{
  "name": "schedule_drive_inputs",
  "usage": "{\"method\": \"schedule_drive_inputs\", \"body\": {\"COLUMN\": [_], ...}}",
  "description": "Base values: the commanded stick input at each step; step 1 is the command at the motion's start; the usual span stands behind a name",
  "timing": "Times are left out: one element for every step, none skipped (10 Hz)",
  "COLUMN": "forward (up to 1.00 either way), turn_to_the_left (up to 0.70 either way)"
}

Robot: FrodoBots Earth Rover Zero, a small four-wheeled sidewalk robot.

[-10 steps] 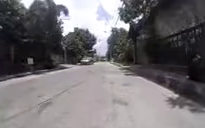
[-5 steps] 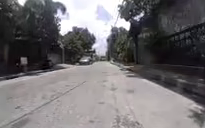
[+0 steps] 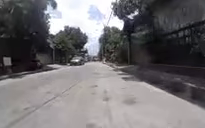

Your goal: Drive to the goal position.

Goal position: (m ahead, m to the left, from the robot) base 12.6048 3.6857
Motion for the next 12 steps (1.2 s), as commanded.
{"method": "schedule_drive_inputs", "body": {"forward": [1.0, 1.0, 1.0, 1.0, 1.0, 1.0, 1.0, 1.0, 1.0, 1.0, 1.0, 1.0], "turn_to_the_left": [-0.21, 0.0, 0.0, 0.0, 0.0, 0.0, 0.0, 0.0, 0.0, 0.0, 0.0, 0.0]}}
